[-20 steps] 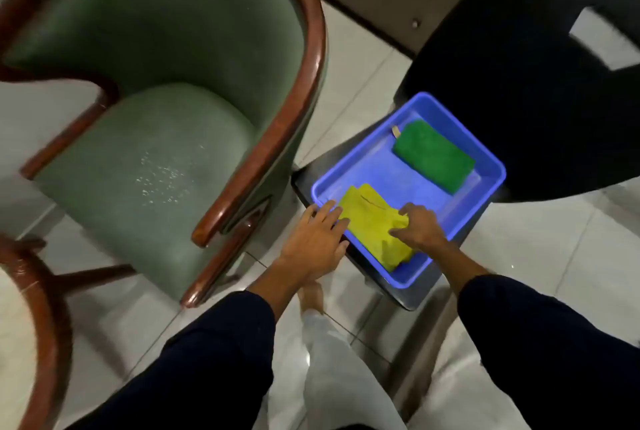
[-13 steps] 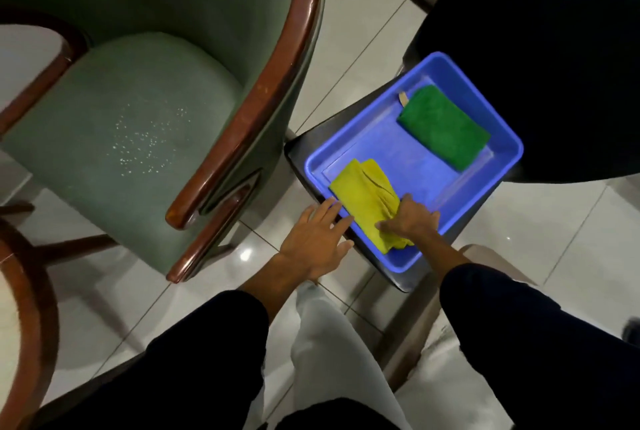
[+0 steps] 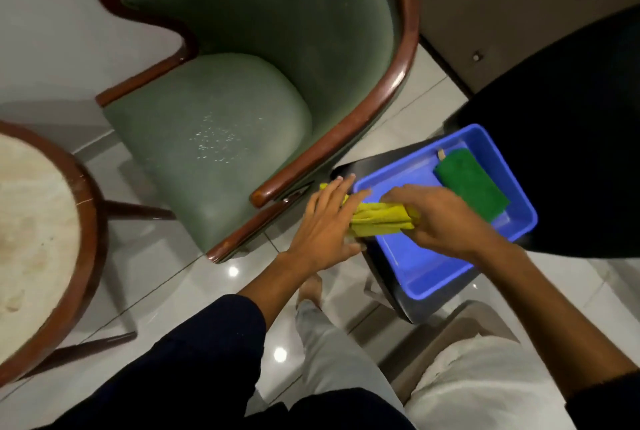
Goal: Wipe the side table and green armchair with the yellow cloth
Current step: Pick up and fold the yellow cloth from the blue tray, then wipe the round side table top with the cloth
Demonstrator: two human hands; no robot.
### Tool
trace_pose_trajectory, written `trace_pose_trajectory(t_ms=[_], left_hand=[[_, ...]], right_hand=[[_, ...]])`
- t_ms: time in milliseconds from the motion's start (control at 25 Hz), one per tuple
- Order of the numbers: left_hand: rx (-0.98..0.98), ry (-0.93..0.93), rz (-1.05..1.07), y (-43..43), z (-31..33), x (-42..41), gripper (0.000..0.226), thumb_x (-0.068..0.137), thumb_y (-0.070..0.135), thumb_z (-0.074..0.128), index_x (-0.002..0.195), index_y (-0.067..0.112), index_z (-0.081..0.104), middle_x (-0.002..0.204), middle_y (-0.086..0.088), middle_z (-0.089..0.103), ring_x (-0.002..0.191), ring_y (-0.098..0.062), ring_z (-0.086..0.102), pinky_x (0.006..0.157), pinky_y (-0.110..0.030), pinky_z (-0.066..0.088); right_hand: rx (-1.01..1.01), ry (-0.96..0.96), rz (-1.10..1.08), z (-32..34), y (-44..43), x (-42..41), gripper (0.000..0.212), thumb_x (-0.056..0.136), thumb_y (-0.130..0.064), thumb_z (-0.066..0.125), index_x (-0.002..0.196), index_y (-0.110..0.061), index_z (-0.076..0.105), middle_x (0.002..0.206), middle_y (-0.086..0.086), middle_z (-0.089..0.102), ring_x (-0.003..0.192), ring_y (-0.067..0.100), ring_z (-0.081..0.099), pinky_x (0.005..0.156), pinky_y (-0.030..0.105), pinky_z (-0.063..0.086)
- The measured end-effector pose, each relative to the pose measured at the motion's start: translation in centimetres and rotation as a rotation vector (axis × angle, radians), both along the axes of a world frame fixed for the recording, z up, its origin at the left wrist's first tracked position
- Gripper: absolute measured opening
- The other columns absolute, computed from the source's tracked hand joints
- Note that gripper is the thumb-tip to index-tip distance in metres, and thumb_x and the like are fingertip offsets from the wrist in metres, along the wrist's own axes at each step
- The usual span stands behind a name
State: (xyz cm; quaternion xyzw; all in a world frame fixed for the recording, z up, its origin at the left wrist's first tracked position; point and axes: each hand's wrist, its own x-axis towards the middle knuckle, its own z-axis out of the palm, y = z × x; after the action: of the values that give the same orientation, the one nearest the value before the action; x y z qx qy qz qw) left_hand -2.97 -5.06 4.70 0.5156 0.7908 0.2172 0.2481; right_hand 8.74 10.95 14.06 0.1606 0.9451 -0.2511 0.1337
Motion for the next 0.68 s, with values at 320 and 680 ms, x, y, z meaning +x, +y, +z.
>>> trace_pose_trajectory(t_ms=[320, 680], left_hand=[[0.039, -0.641, 0.665, -22.9, -1.4, -13.9, 0.030, 0.068, 0.027, 0.086, 0.083, 0.029, 0.060, 0.076, 0.005, 0.062, 0.065, -0.005, 0.052, 0.063, -0.028, 0.047], [0.010, -0.442, 1.128, -45.7, -13.4, -26.6, 0.032, 0.091, 0.038, 0.061, 0.114, 0.016, 0.066, 0.114, -0.014, 0.072, 0.101, -0.023, 0.068, 0.088, -0.034, 0.056]], right_hand=[[-0.583, 0.169, -0.445, -5.2, -14.6, -17.6, 0.032, 0.075, -0.006, 0.081, 0.103, -0.006, 0.064, 0.093, 0.011, 0.067, 0.083, 0.018, 0.059, 0.073, 0.026, 0.052], [-0.215, 0.077, -0.367, -21.2, -40.0, -37.4, 0.053, 0.086, -0.020, 0.069, 0.132, -0.008, 0.046, 0.128, 0.020, 0.057, 0.116, 0.038, 0.055, 0.091, 0.039, 0.044]])
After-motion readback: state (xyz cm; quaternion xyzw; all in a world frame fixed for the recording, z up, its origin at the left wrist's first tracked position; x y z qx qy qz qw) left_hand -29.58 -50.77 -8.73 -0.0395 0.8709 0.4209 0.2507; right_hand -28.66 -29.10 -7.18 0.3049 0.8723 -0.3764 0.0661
